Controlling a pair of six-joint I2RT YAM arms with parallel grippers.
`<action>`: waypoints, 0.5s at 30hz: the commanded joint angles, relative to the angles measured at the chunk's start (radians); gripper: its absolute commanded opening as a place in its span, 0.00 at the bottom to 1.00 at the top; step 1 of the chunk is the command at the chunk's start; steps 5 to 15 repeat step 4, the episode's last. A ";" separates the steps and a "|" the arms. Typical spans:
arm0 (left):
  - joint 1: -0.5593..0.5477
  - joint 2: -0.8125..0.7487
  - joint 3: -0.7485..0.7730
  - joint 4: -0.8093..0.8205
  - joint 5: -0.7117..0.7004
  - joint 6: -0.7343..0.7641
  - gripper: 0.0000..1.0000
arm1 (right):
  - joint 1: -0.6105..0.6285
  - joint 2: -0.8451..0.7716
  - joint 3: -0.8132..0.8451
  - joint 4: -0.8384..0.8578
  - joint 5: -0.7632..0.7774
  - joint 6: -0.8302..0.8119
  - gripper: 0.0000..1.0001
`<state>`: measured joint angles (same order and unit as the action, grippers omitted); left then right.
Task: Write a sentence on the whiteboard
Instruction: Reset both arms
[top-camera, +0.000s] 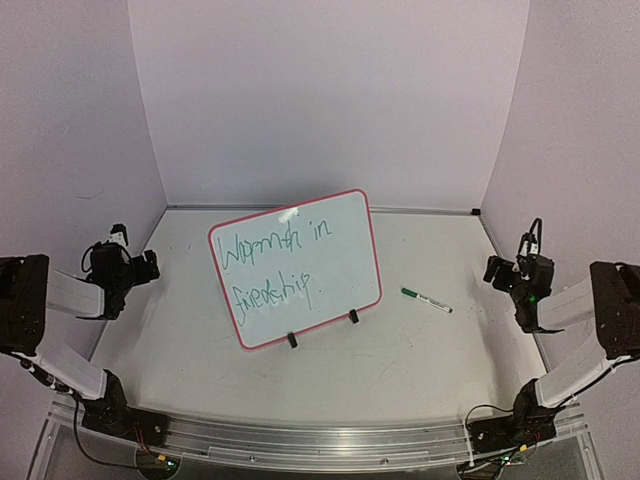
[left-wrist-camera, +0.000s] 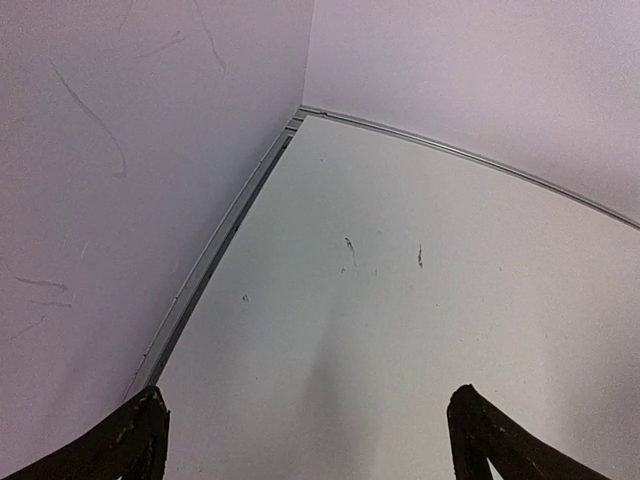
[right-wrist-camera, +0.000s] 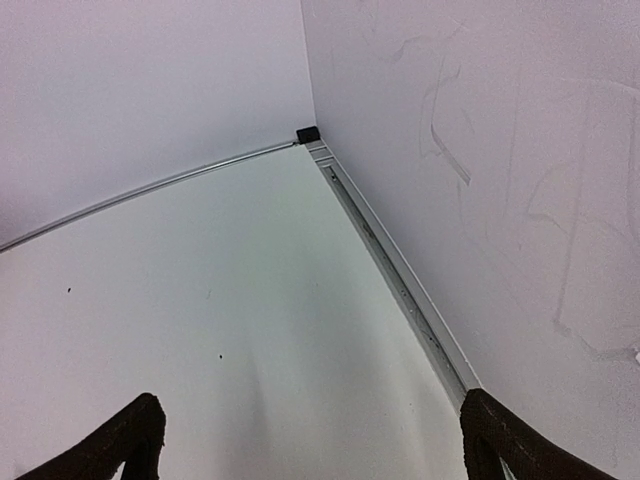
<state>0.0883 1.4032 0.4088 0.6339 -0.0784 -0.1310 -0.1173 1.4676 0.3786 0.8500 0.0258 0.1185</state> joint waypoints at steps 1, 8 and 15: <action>0.000 0.011 0.014 0.041 -0.031 0.002 0.96 | -0.001 0.013 -0.003 0.071 0.008 -0.014 0.98; -0.001 0.020 0.008 0.058 -0.025 0.005 0.96 | -0.001 0.017 -0.002 0.073 0.007 -0.014 0.98; -0.001 0.020 0.008 0.058 -0.025 0.005 0.96 | -0.001 0.017 -0.002 0.073 0.007 -0.014 0.98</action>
